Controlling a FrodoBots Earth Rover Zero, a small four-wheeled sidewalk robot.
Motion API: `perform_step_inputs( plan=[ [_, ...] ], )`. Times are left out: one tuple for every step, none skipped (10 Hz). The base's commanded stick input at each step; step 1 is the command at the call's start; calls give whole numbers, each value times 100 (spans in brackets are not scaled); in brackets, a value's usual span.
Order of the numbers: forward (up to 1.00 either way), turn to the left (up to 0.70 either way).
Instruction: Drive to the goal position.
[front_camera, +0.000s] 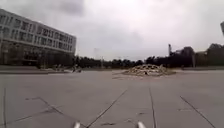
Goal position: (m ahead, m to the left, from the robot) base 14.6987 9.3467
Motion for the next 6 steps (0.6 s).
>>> perform_step_inputs(
  plan=[
    [85, 15],
    [85, 26],
    [85, 20],
    [85, 4],
    [85, 0],
    [85, 0]
  ],
)
